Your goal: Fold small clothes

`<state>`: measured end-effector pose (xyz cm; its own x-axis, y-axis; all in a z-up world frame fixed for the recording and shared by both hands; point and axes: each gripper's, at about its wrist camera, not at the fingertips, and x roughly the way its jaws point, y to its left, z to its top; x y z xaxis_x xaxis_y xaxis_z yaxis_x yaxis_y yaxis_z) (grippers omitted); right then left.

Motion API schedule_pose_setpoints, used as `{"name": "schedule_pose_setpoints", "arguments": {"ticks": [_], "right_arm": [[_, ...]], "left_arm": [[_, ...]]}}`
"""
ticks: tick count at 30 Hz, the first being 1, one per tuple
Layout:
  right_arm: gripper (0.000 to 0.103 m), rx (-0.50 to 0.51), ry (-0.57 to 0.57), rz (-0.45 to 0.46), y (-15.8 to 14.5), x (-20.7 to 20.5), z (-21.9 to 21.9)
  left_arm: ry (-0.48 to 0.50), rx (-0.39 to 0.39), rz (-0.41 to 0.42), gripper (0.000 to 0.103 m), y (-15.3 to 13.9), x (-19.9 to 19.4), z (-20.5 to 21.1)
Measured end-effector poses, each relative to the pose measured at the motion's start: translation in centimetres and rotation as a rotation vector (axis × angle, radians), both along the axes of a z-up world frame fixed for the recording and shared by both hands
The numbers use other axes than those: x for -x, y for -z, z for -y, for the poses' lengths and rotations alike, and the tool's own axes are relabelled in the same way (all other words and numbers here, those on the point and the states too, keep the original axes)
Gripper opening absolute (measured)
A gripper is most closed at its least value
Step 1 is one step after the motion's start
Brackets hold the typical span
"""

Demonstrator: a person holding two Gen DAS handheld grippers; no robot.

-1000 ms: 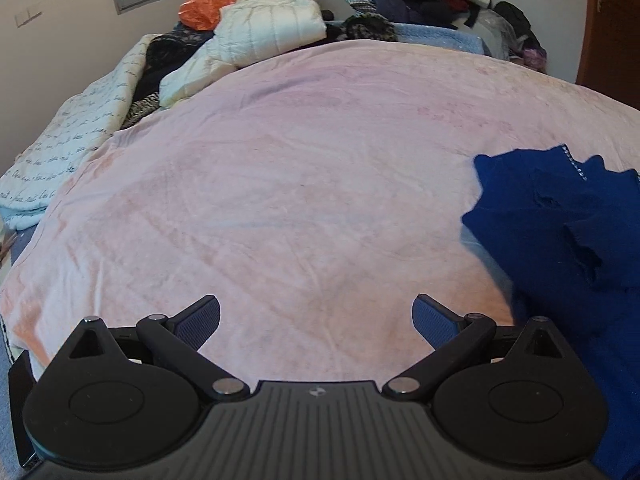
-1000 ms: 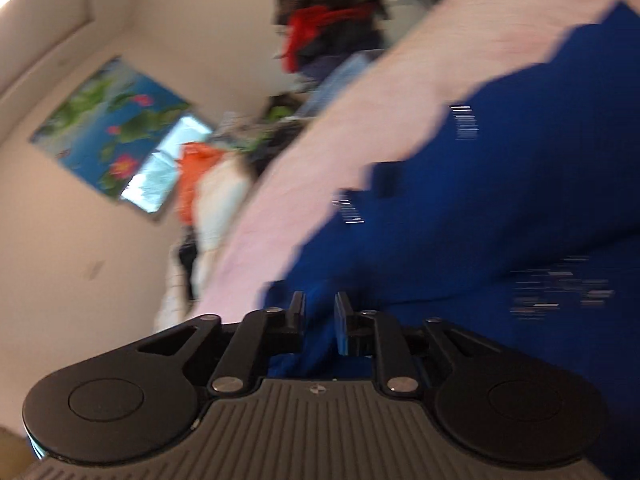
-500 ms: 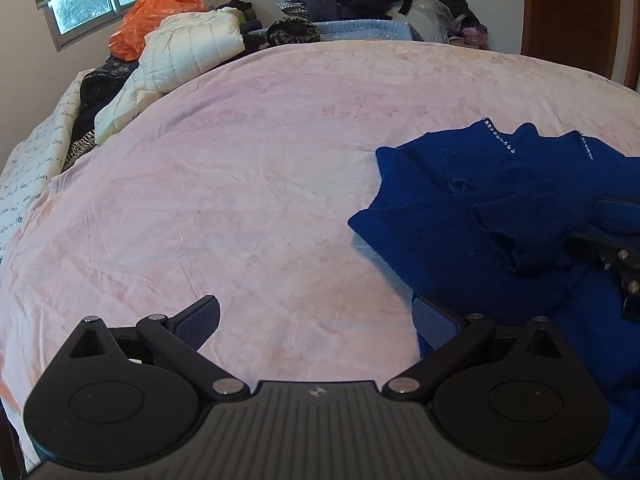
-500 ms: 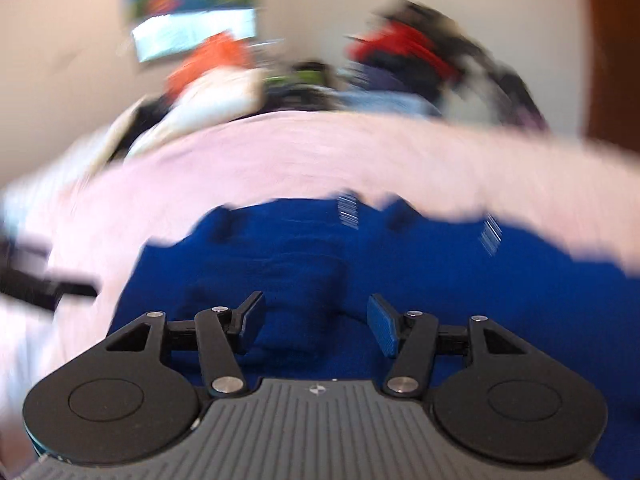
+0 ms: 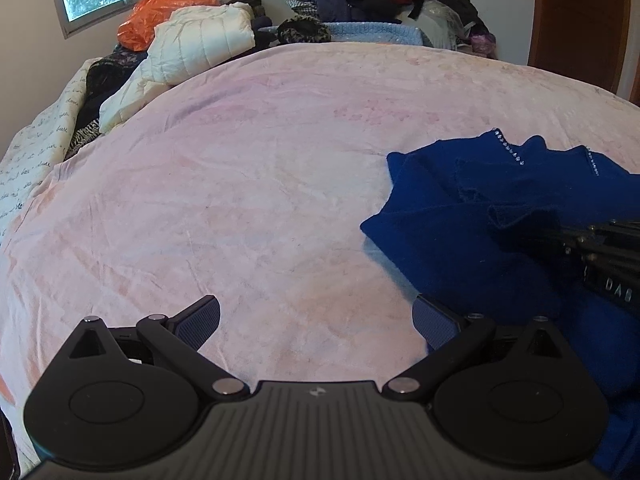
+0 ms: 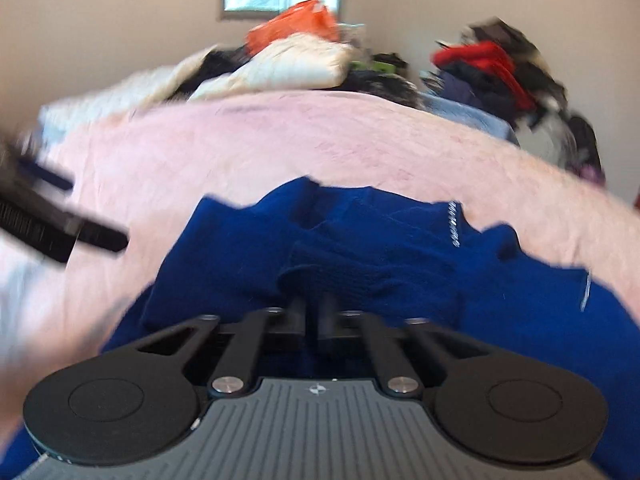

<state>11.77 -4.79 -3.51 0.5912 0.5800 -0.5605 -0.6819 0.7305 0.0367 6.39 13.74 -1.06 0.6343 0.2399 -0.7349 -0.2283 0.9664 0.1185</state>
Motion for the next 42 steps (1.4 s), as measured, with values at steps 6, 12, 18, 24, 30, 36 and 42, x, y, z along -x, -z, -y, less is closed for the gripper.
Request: {"name": "schedule_pose_setpoints", "arguments": {"ticks": [6,12,18,24,30,36,42], "right_arm": [[0.005,-0.374,0.176,-0.192,-0.6,-4.5,7.1],[0.007,-0.721,0.32,-0.292,-2.2,-7.4,14.6],[0.007,-0.912,0.382,-0.251,-4.1,-7.7,19.3],[0.008,-1.01,0.407,-0.276,-3.7,-9.1,21.7],[0.008,-0.984,0.377,-0.238,-5.1,-9.8,21.3],[0.008,-1.006,0.463,-0.104,-5.8,-8.9,25.2],[0.008,-0.898,0.688,-0.242,2.0,-8.9,29.7]], "left_arm": [[0.146,0.007,0.029,0.103,-0.3,-0.4,3.6],[0.339,-0.079,0.086,0.103,0.2,-1.0,10.0],[0.346,-0.279,0.13,0.103,2.4,-2.4,13.8],[0.298,-0.406,0.121,0.103,4.4,-4.7,15.0],[0.179,-0.419,0.126,0.103,4.2,-6.5,14.0],[0.055,-0.394,0.16,0.103,3.3,-7.0,11.1],[-0.005,-0.4,0.129,0.103,4.4,-7.0,10.0]]}}
